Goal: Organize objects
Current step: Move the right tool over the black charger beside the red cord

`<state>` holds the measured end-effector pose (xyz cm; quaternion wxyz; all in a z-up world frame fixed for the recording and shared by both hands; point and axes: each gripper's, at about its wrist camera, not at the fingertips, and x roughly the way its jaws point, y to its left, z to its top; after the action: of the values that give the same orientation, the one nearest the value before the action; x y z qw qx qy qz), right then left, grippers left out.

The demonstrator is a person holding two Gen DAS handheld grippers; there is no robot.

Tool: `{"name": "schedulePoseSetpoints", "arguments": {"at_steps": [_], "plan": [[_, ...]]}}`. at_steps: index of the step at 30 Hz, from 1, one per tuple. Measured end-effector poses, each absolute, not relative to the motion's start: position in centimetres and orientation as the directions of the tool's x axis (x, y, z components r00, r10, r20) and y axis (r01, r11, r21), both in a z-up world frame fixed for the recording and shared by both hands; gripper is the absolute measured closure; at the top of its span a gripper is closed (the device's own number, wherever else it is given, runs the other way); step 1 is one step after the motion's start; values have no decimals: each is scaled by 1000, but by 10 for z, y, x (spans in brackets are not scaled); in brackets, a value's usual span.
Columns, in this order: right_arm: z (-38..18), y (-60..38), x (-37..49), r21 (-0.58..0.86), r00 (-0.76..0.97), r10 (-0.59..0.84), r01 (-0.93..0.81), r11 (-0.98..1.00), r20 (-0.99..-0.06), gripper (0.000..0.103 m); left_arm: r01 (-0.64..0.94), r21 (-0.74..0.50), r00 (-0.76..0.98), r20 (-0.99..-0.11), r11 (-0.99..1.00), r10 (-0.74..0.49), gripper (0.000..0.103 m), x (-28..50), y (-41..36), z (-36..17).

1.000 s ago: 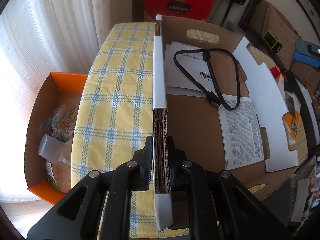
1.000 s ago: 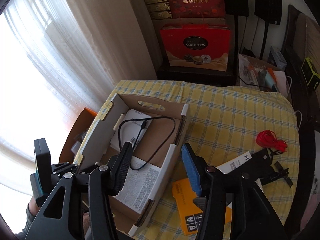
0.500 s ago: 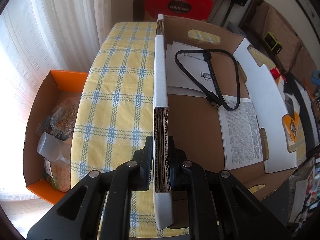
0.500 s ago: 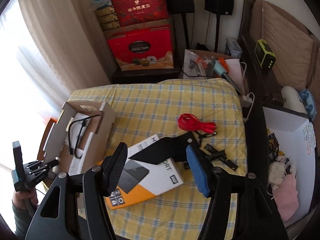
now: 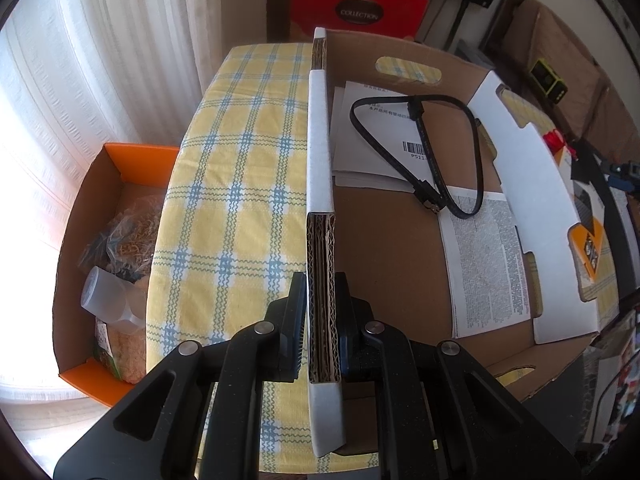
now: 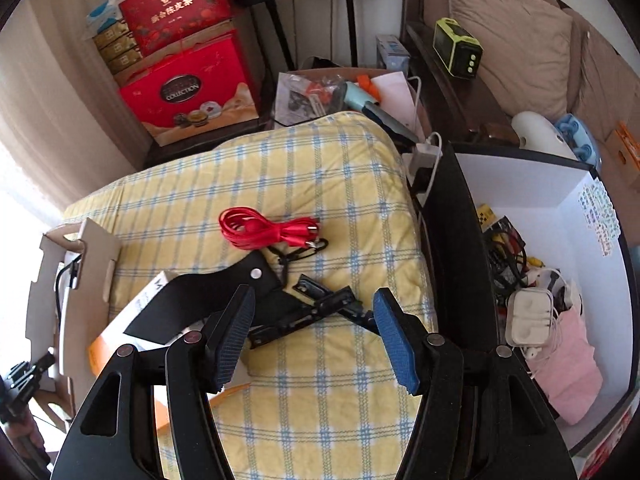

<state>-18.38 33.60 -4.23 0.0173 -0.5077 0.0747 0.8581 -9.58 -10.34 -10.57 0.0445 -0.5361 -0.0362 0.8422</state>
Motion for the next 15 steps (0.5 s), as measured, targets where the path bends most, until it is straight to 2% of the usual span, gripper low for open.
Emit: {"name": "schedulePoseSetpoints", "arguments": {"at_steps": [6, 9, 15], "plan": [[-62, 349, -188, 125, -448, -50, -140, -982, -893, 42, -35, -104, -421, -901, -994, 109, 91, -96, -104, -106], [-69, 357, -186, 206, -425, -115, -174, -963, -898, 52, -35, -103, -421, -901, -994, 108, 91, -96, -104, -106], [-70, 358, -189, 186, -429, -92, -181, -966, -898, 53, -34, -101, -421, -901, -994, 106, 91, -96, -104, -106]]}}
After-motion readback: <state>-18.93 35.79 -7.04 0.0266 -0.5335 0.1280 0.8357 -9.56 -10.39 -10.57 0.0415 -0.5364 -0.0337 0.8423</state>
